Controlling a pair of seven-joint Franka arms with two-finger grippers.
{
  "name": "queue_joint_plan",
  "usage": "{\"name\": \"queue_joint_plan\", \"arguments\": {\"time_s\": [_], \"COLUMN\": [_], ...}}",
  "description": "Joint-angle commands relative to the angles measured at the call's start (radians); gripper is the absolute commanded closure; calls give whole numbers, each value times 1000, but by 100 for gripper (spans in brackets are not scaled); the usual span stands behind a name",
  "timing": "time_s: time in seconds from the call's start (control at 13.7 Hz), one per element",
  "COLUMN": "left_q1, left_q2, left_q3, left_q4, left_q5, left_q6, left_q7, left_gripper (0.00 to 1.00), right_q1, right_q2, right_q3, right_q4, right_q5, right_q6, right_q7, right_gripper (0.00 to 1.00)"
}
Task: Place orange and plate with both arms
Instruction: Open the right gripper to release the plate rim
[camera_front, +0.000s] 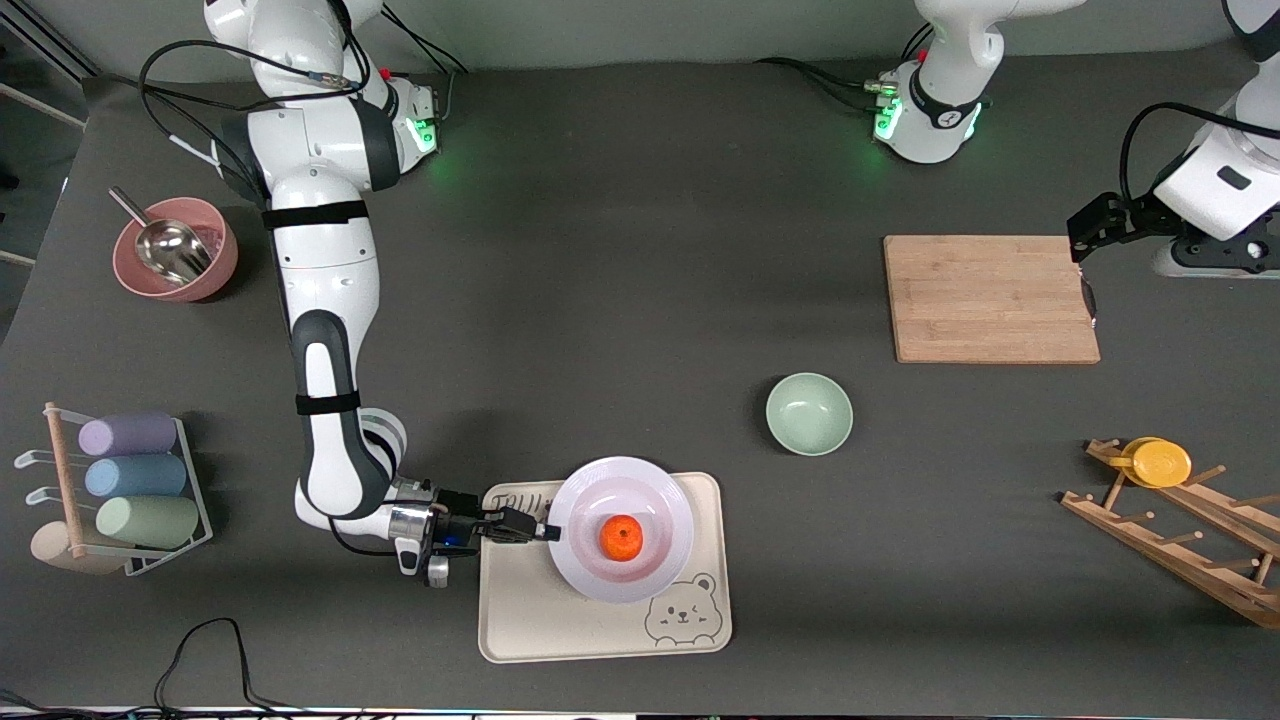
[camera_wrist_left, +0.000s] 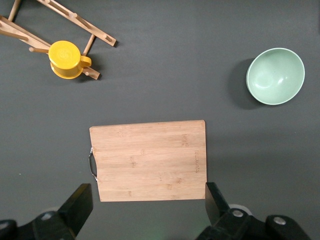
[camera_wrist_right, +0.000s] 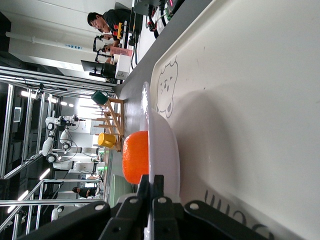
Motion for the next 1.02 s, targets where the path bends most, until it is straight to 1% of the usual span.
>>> {"name": "queue_joint_plan", "arguments": {"time_s": [0.0,0.07,0.15,0.29,0.37,0.59,0.73,0.88,0.95], "left_q1": [-8,-6,-6,-6,-6,-11,-12,-12,-14], "left_q2": [-6,-6,-6,-4,-4,-4,-3,-3,-3], "left_q3": [6,6,8,8,8,8,8,6,6], "left_q4": [7,7,7,7,7,9,9,9,9], "left_q5": [5,2,2,2,2,2,2,2,2], "left_q6": [-34,-34,-34,-36,-36,-37,-39,-39,-42], "left_q7": [14,14,14,16,16,18,40,41,41], "left_gripper": [0,0,0,0,0,0,0,0,0], "right_q1": [-11,-11,-11,-11,-11,-11,-12,-12,-12], "right_q2": [20,20,20,18,18,9,-2,-40,-66], "right_q3": [3,3,3,3,3,-3,-6,-46,-59], "right_q4": [22,22,20,20,20,22,27,31,31], "right_q5": [19,19,18,15,15,-8,-78,-184,-253], "right_q6": [1,1,1,1,1,1,1,1,-2], "right_q7": [-28,-25,-24,-19,-18,-4,34,138,190], "right_gripper": [100,84,59,40,37,37,37,37,37]}}
